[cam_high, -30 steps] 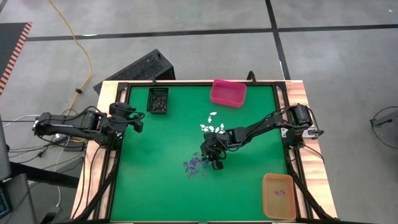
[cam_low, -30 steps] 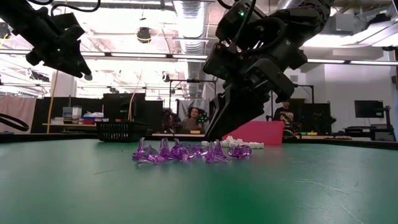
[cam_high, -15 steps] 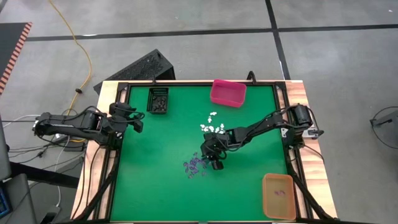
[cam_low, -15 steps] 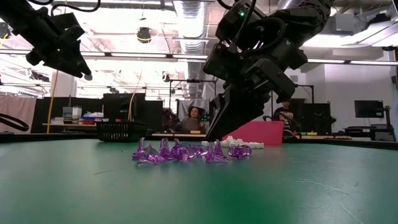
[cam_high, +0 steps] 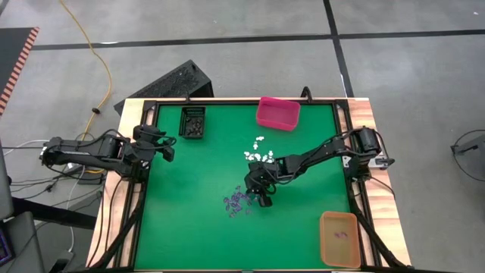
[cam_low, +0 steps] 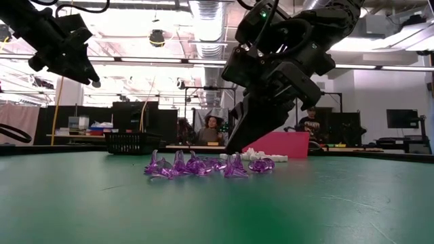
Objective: Sort Halloween decoration
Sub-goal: Put the pink witch hat toy into the orange bin
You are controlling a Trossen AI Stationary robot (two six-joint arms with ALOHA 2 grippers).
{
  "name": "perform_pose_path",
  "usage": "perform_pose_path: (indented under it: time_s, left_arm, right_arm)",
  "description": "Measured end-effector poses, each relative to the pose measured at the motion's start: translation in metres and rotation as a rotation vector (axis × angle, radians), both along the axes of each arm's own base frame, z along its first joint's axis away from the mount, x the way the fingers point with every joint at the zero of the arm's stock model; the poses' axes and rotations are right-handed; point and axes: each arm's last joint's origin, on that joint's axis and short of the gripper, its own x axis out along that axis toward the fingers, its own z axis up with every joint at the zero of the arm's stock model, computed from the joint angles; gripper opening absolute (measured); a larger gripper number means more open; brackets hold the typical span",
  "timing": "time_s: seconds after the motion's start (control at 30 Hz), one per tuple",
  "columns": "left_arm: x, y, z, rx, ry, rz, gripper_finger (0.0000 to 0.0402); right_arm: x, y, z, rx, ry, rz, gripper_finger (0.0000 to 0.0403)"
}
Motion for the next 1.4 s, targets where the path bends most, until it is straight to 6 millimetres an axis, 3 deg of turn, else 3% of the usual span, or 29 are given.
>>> perform_pose_path:
  time_s: [0.43,0.7,1.0,1.4]
  left_arm:
    - [0.0,0.0,0.0,0.0,0.0,0.0,0.0183]
    - [0.0,0.0,0.0,0.006,0.005,-0.005,0.0183]
    - [0.0,0.0,0.0,0.006,0.005,-0.005,0.0183]
    - [0.0,0.0,0.0,0.011,0.003,0.0,0.0183]
  right_arm:
    - [-0.004,-0.003,0.009,0.027,0.012,-0.051,0.0016]
    - [-0.016,-0.012,0.038,0.031,-0.006,-0.108,0.0016]
    - [-0.052,-0.009,0.077,0.07,0.077,-0.17,0.0016]
    - [-0.119,0.037,0.114,0.163,0.253,-0.229,0.0016]
